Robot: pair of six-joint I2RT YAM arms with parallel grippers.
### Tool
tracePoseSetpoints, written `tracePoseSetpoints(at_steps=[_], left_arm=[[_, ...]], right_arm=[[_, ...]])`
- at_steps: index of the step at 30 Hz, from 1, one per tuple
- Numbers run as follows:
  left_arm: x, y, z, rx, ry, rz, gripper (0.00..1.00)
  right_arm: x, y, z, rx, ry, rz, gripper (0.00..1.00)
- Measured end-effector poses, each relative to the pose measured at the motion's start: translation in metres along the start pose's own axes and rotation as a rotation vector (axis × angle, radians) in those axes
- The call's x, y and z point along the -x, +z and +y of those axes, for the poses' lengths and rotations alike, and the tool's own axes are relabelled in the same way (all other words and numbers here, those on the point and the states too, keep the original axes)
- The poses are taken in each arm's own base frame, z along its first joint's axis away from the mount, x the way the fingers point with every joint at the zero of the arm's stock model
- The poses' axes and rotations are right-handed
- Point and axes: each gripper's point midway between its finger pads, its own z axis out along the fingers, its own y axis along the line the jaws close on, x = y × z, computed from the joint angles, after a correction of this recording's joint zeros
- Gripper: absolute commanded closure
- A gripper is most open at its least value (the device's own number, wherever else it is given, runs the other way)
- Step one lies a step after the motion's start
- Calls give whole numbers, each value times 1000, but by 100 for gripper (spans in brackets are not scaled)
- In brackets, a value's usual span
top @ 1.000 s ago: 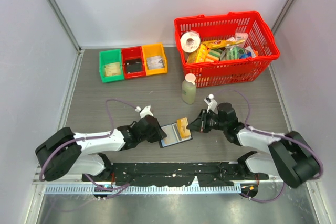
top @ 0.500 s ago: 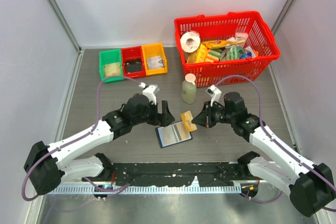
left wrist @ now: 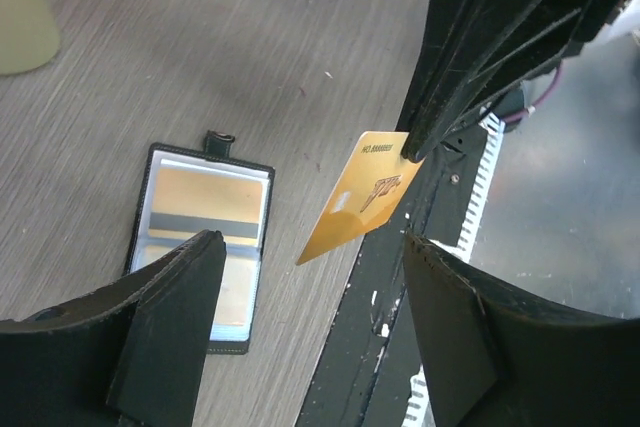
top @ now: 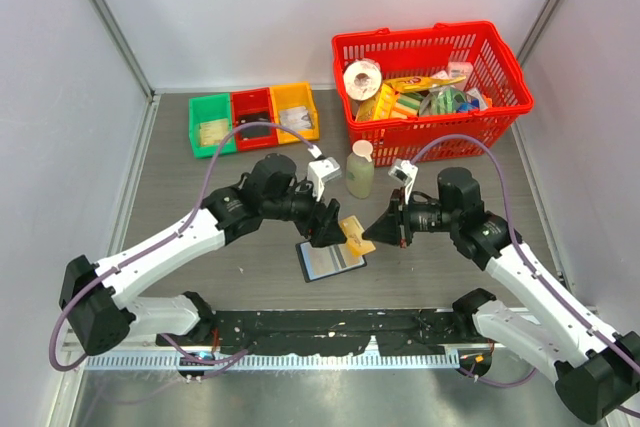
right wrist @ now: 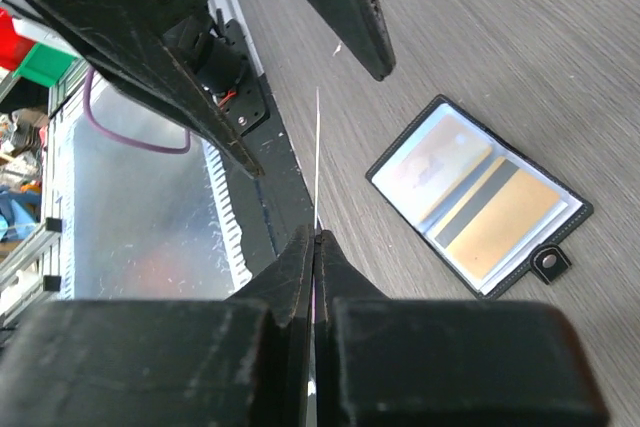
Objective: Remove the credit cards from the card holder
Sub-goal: Remove the credit card from the card holder.
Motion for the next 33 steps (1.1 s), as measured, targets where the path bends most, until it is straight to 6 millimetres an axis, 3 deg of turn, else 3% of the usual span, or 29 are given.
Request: tracePoseSetpoints(at_steps=[5, 13, 15, 18, 20, 22, 23, 25, 29, 33], left_arm=[[-4, 2, -10, -79, 41, 29, 37], [-14, 7, -21, -174, 52, 72, 91], [-13, 6, -24, -187, 55, 72, 100], [-13, 4, -27, -204, 56, 72, 100], [-12, 1, -26, -201, 55, 66, 100], [-9, -1, -23, -193, 47, 57, 100], [-8, -2, -21, -188, 39, 49, 100], [-6, -7, -12, -162, 11, 24, 100], [-4, -27, 30, -18, -98, -50, 100], [-1, -54, 84, 187, -227, -127, 100]], right_arm=[[0, -2, 11, 55, -19, 1, 99], [1, -2, 19, 100, -33, 3, 99], [0, -2, 19, 101, -34, 4, 99], [1, -2, 16, 87, -38, 0, 99], [2, -1, 15, 85, -41, -3, 91], [6, 0, 14, 80, -54, -16, 74], [7, 0, 13, 73, -56, -22, 61], [10, 1, 9, 47, -54, -32, 48], [12, 2, -1, -13, -42, -46, 33], [15, 2, -13, -82, -37, -61, 28]])
